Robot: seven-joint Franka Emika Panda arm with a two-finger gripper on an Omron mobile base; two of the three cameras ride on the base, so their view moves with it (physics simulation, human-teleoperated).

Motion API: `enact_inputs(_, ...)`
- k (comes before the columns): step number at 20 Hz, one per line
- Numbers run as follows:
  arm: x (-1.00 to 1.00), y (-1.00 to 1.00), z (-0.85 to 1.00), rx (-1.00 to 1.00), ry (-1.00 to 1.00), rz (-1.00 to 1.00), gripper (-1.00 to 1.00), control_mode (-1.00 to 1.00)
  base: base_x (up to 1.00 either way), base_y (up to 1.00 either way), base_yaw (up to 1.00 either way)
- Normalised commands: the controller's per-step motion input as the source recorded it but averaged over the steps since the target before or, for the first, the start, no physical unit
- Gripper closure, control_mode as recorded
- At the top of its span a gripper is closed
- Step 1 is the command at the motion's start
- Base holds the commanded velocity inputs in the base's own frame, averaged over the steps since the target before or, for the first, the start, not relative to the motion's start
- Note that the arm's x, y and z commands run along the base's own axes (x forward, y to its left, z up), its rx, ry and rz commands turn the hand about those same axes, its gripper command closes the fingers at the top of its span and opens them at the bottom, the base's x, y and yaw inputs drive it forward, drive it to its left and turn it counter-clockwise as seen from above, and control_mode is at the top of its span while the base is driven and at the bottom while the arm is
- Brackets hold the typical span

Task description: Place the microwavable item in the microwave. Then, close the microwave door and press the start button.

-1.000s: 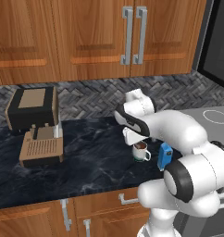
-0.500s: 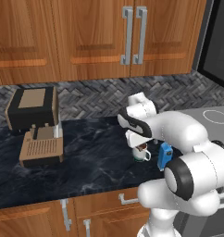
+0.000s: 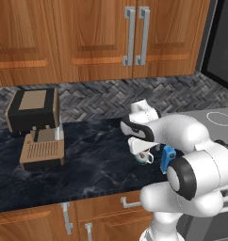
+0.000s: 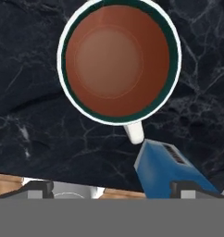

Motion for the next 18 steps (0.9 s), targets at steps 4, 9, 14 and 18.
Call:
enact_inputs(4, 0.00, -0.06, -0.05, 0.02, 0.00, 0.04, -1.00, -1.00, 0.00, 0.00, 0.00)
enact_inputs(9, 0.00, -0.05, -0.03, 0.02, 0.00, 0.04, -1.00, -1.00, 0.00, 0.00, 0.00)
enact_inputs(14, 0.01, -0.07, -0.06, 0.06, -0.02, 0.05, -1.00, -1.00, 0.00, 0.00, 0.00)
enact_inputs(18, 0.00, -0.09, -0.14, 0.12, -0.05, 0.07, -1.00, -1.00, 0.00, 0.00, 0.00)
